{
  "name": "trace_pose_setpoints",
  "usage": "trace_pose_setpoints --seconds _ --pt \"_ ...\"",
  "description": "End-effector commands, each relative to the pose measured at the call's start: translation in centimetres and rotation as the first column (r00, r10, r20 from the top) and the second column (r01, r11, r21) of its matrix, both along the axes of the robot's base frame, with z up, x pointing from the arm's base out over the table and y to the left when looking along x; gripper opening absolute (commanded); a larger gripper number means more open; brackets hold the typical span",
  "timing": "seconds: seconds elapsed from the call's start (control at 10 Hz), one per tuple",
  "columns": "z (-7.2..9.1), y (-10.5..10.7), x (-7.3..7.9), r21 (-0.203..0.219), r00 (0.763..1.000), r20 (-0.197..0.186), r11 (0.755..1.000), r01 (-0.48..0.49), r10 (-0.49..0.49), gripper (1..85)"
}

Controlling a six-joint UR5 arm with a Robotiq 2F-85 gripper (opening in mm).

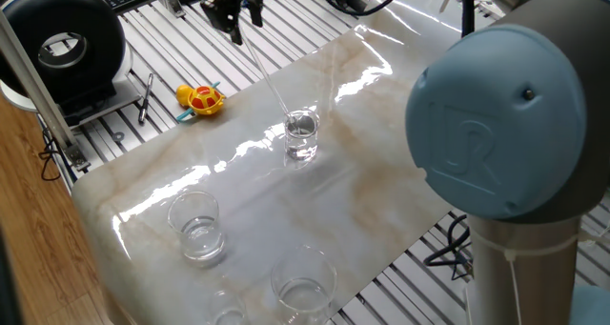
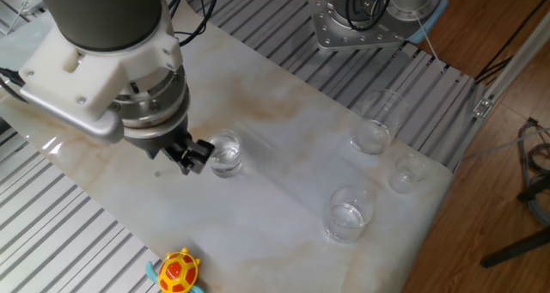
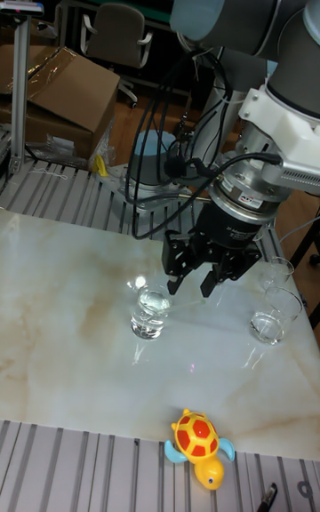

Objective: Stir the beaker with a glass rod

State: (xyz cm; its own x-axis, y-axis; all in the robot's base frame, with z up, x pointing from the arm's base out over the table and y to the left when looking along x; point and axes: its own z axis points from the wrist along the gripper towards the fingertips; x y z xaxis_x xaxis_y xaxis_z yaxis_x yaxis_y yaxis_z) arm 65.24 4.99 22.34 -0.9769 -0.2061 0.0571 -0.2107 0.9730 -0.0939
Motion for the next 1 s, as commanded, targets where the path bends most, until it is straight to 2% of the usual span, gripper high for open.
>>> trace_pose_setpoints --seconds 0.0,0.2,0.3,0.4,0.7,0.8,0.9 --pt "0.3 0.1 -1.3 0.03 1.0 -0.017 0.999 0.018 -0.017 51.0" --pt "0.5 0.5 -1.2 0.033 1.0 -0.014 0.999 0.017 -0.017 50.7" --pt "0.5 1.1 -1.2 0.057 1.0 -0.011 0.998 0.014 -0.013 50.7" --pt "0.4 1.5 -0.7 0.072 1.0 0.007 0.997 0.012 -0.012 50.7" --pt "0.5 2.2 1.9 0.102 0.994 0.105 0.994 0.027 -0.037 50.7" --pt "0.5 1.2 2.0 0.062 0.993 0.111 0.998 0.023 -0.03 51.0" --pt "0.5 1.3 1.8 0.066 0.996 0.083 0.997 0.026 -0.032 50.0"
